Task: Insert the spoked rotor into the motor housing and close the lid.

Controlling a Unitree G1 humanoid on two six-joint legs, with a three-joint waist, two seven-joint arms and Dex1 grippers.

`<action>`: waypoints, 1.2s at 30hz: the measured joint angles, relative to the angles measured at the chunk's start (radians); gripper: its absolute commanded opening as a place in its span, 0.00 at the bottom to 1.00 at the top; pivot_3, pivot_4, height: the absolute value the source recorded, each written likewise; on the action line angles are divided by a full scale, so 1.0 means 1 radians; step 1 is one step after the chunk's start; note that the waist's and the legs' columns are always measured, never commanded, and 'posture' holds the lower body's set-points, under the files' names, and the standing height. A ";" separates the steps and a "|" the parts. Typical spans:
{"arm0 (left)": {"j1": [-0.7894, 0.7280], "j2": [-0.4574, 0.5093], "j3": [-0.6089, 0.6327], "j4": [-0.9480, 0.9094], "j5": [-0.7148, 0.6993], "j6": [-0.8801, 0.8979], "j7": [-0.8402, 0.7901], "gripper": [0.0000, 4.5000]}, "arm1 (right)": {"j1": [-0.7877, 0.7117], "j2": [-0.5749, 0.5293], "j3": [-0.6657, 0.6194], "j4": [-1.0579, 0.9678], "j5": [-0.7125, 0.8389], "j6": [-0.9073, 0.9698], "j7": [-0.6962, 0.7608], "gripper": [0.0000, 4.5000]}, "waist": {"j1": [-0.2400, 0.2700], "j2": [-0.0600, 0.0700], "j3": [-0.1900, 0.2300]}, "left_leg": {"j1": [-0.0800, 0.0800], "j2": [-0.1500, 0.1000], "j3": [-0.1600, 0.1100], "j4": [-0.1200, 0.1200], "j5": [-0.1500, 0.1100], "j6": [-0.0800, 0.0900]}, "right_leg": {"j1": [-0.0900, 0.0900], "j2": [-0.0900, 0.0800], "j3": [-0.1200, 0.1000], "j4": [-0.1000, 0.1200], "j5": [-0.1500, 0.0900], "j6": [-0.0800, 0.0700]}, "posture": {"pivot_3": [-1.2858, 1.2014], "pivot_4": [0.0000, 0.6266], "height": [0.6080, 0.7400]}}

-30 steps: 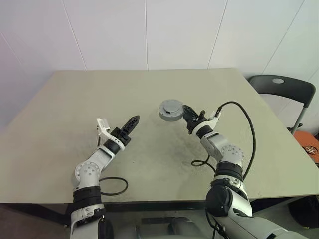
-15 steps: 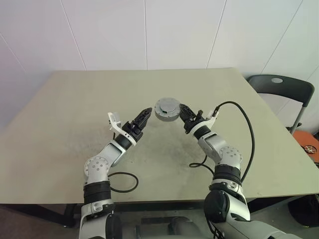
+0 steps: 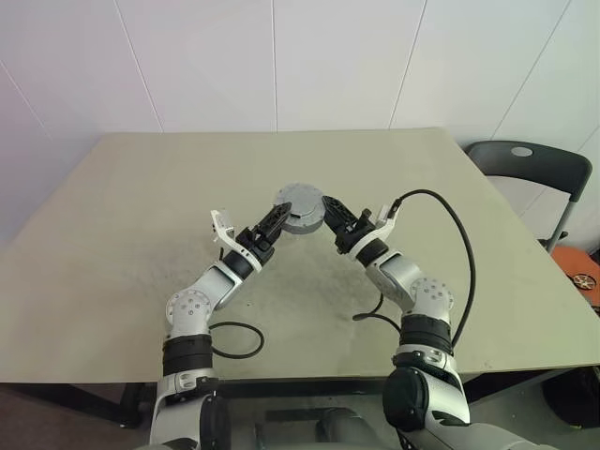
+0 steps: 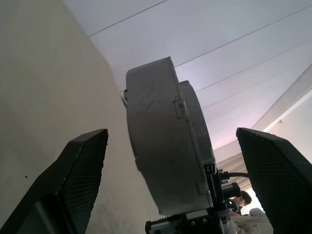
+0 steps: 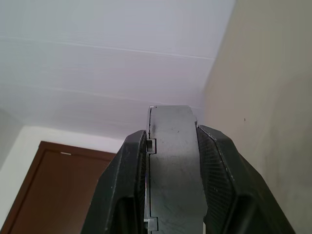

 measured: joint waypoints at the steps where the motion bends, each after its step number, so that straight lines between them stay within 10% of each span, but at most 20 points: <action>1: -0.009 -0.001 0.000 0.012 0.006 -0.003 -0.001 1.00 | 0.006 -0.003 0.022 0.000 -0.013 0.003 0.000 0.29 | 0.000 0.000 0.000 | 0.000 0.000 0.000 0.000 0.000 0.000 | 0.000 0.000 0.000 0.000 0.000 0.000 | 0.52 0.00 1.00; 10: -0.037 -0.006 0.011 0.087 0.025 -0.040 -0.002 0.54 | 0.017 -0.003 0.070 -0.006 -0.024 0.000 0.008 0.29 | 0.002 0.000 0.000 | -0.004 0.000 0.000 0.001 0.000 0.000 | -0.004 0.000 0.000 0.000 0.000 0.000 | 0.52 0.00 1.00; 21: -0.033 -0.036 0.031 0.052 -0.037 -0.026 0.000 0.52 | 0.019 -0.004 0.084 -0.043 -0.023 -0.001 0.062 0.29 | 0.002 0.000 0.000 | -0.006 0.000 -0.001 0.001 0.000 -0.001 | -0.005 0.000 -0.001 0.001 0.000 0.000 | 0.52 0.00 1.00; 26: -0.033 -0.061 0.056 0.051 -0.066 -0.036 0.016 0.52 | 0.020 0.001 0.103 -0.067 -0.031 -0.020 0.082 0.69 | 0.002 0.000 0.000 | -0.006 0.000 -0.001 0.002 0.000 -0.001 | -0.005 0.000 -0.001 0.001 0.000 0.000 | 0.52 0.00 1.00; 36: -0.089 -0.071 0.155 0.149 -0.038 -0.259 0.119 0.52 | 0.036 -0.014 0.170 -0.100 -0.053 -0.044 0.150 0.69 | 0.000 0.000 0.000 | -0.005 0.000 -0.001 0.003 0.000 -0.001 | -0.005 0.001 0.000 0.004 0.000 0.000 | 0.52 0.00 1.00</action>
